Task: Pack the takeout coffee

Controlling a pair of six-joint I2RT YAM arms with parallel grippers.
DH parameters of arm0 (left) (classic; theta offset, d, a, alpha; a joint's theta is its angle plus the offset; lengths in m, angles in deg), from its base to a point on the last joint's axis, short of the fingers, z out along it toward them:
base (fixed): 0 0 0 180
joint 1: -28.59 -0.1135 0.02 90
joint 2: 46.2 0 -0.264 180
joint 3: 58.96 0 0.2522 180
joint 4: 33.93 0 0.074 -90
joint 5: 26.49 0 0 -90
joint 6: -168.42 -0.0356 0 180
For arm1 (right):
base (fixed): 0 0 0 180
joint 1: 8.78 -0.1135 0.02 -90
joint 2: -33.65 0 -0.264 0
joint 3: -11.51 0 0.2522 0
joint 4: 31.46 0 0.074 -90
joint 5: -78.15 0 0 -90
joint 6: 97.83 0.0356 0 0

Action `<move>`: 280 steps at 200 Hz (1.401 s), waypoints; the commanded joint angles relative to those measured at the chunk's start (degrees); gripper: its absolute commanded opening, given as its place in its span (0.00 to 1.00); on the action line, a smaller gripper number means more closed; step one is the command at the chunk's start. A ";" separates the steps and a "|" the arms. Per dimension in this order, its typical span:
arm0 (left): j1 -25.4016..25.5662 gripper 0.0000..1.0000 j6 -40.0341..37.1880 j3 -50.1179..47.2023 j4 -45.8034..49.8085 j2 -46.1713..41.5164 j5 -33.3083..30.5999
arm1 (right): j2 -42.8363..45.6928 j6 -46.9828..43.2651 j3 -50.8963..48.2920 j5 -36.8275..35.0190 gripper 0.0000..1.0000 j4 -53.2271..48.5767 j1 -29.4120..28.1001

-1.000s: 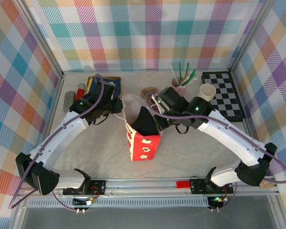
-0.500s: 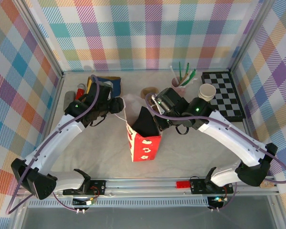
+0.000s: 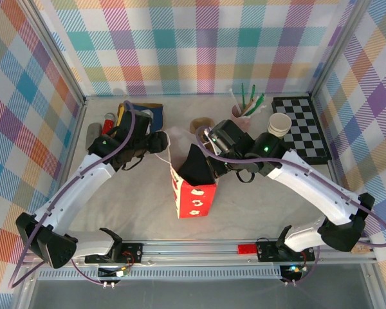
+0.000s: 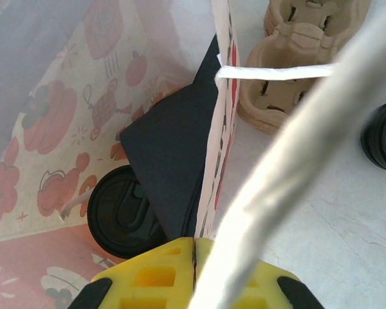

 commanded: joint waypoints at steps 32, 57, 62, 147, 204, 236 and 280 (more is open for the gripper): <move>-1.77 0.54 -2.29 4.73 2.12 1.97 -0.62 | 0.27 0.78 1.60 0.23 0.12 2.03 -0.91; -1.85 0.57 -2.86 5.93 3.08 1.26 -0.83 | -0.58 0.91 1.77 0.45 0.17 2.64 -1.18; -1.85 0.58 -2.94 5.98 3.18 1.04 -0.92 | -0.73 1.01 1.78 0.36 0.20 2.79 -1.19; -2.03 0.72 -1.61 3.69 5.10 -2.55 -3.19 | -2.30 -0.41 1.81 -0.46 0.24 3.26 -1.25; -2.03 0.55 -1.26 4.74 6.71 -5.39 -3.55 | -5.89 -3.34 7.18 -0.87 0.18 1.57 -1.23; -2.03 0.54 -0.68 4.39 6.76 -7.19 -3.92 | -8.82 -4.80 11.50 -0.83 0.16 0.28 -1.26; -2.03 0.76 0.14 4.65 7.90 -7.97 -3.92 | -9.64 -4.92 12.67 -0.68 0.23 -0.25 -1.18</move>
